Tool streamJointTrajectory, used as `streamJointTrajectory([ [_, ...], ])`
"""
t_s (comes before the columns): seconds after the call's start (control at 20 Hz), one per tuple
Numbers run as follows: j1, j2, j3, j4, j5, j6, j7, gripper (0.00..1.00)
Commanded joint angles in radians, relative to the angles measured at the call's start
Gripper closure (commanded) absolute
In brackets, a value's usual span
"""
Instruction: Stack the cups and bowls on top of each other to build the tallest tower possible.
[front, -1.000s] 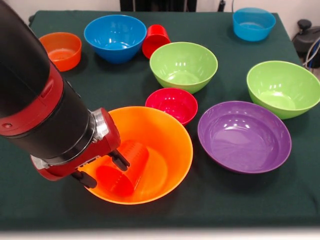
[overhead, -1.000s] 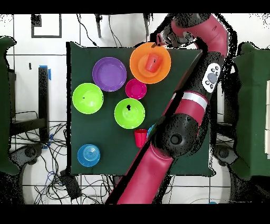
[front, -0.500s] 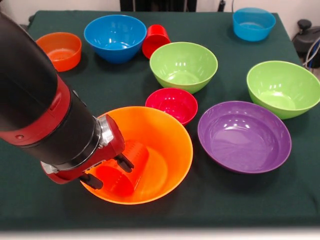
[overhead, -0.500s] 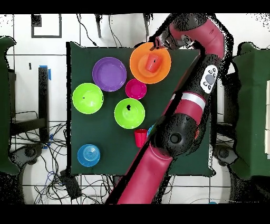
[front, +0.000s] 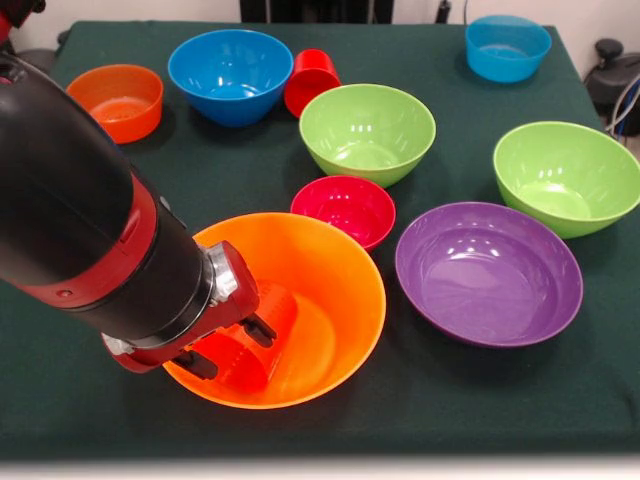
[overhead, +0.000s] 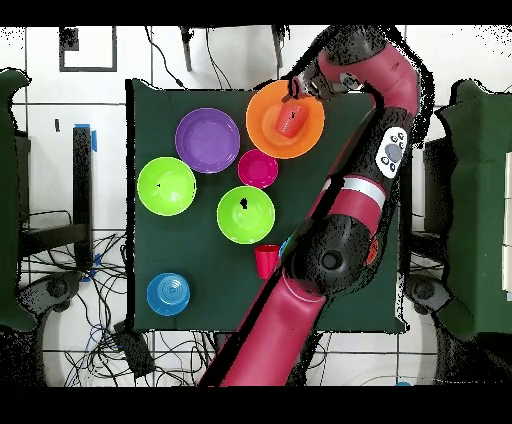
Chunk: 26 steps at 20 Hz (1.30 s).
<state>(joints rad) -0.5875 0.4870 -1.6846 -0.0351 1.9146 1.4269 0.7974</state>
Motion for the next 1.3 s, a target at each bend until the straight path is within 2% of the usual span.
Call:
streamJointTrajectory([
  [0.05,0.001,0.019,0.052,-0.030,-0.102,-0.044,-0.308,0.00],
  [0.4,0.006,0.023,0.111,-0.032,-0.155,-0.021,-0.288,0.00],
  [0.65,0.018,0.028,0.212,-0.032,-0.255,-0.001,-0.248,0.00],
  [0.85,0.031,0.034,0.260,-0.027,-0.313,-0.009,-0.236,0.00],
  [1.0,0.041,0.038,0.276,-0.022,-0.335,-0.017,-0.232,0.00],
  [1.3,0.064,0.042,0.300,-0.018,-0.330,-0.003,-0.220,0.00],
])
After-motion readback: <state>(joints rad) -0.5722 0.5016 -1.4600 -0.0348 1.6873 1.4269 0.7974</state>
